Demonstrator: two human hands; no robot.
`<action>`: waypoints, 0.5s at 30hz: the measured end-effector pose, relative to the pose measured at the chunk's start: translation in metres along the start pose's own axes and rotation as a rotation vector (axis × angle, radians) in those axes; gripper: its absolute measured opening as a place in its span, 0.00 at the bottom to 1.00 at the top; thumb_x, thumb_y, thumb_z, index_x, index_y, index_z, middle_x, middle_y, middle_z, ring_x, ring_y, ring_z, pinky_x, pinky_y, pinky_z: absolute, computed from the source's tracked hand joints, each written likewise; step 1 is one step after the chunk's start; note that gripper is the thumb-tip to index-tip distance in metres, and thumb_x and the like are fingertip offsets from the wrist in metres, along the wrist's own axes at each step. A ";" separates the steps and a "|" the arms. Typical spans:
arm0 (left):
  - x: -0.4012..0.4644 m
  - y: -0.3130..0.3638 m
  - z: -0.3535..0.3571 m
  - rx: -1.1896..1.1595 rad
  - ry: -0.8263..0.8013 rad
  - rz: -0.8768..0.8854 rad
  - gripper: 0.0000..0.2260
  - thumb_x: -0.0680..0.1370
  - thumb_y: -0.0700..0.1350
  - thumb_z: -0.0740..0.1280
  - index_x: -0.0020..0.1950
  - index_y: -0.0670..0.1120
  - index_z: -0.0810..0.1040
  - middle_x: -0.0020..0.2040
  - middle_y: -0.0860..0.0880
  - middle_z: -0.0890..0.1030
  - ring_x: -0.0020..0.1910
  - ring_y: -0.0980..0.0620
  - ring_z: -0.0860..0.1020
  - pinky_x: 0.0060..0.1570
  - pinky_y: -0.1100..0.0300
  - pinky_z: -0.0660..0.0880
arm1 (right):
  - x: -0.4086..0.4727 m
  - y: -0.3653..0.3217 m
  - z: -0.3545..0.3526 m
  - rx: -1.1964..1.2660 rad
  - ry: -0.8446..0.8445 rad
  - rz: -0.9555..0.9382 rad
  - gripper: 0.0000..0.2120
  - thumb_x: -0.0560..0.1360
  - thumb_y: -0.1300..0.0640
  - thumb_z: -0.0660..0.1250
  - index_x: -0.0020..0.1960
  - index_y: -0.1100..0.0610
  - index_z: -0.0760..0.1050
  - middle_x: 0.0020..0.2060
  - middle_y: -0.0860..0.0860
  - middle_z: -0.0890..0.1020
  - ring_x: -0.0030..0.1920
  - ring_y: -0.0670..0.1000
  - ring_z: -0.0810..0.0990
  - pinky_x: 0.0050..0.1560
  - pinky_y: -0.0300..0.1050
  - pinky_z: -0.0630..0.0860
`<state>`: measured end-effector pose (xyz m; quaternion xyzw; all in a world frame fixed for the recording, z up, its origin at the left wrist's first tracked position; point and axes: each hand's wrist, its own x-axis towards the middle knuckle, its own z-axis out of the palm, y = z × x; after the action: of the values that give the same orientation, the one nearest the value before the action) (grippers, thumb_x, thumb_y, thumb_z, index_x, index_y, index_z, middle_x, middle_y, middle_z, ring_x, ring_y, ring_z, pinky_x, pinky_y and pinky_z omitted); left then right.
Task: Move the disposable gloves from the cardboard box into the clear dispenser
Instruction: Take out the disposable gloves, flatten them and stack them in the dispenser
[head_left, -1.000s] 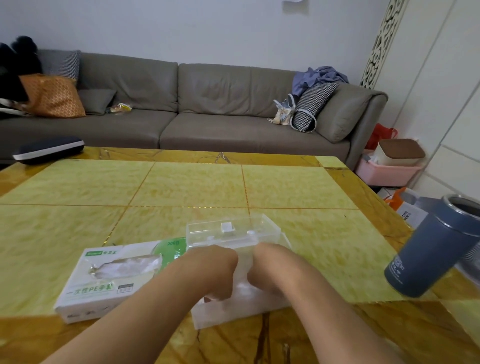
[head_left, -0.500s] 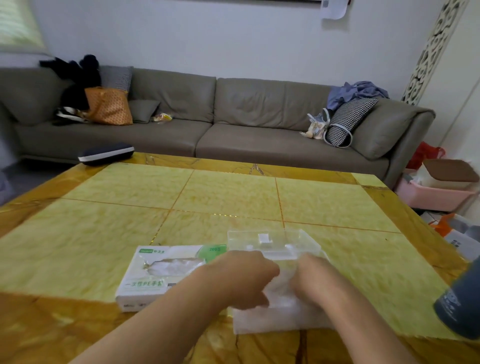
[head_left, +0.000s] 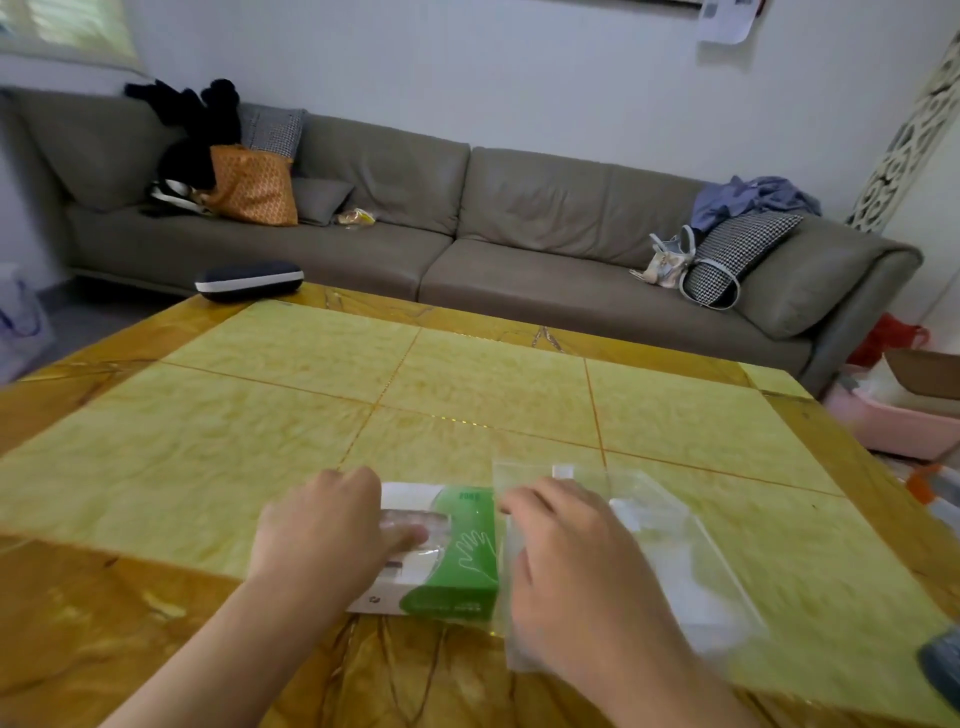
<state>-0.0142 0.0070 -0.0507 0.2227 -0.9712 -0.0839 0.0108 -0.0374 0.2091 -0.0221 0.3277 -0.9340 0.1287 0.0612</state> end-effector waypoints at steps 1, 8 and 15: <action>0.002 0.002 0.000 0.013 -0.004 -0.001 0.24 0.75 0.71 0.67 0.40 0.51 0.67 0.39 0.53 0.76 0.33 0.54 0.74 0.31 0.59 0.69 | 0.000 -0.009 0.006 0.004 -0.049 -0.065 0.26 0.78 0.65 0.61 0.74 0.51 0.71 0.67 0.44 0.74 0.69 0.48 0.68 0.74 0.41 0.65; 0.013 -0.001 0.007 -0.004 -0.021 0.075 0.10 0.79 0.55 0.69 0.45 0.51 0.73 0.42 0.52 0.76 0.39 0.52 0.77 0.33 0.59 0.71 | 0.003 -0.026 0.036 -0.092 -0.220 -0.155 0.20 0.76 0.63 0.62 0.67 0.54 0.75 0.62 0.51 0.74 0.64 0.55 0.68 0.68 0.46 0.65; 0.019 -0.013 0.011 -0.245 -0.059 0.188 0.11 0.83 0.52 0.63 0.45 0.48 0.77 0.40 0.50 0.81 0.38 0.49 0.80 0.37 0.53 0.78 | 0.002 -0.025 0.036 -0.086 -0.202 -0.166 0.21 0.77 0.62 0.62 0.69 0.53 0.75 0.65 0.51 0.74 0.67 0.55 0.68 0.71 0.45 0.63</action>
<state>-0.0264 -0.0110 -0.0636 0.1252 -0.9702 -0.2070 0.0169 -0.0238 0.1789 -0.0512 0.4121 -0.9097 0.0496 -0.0088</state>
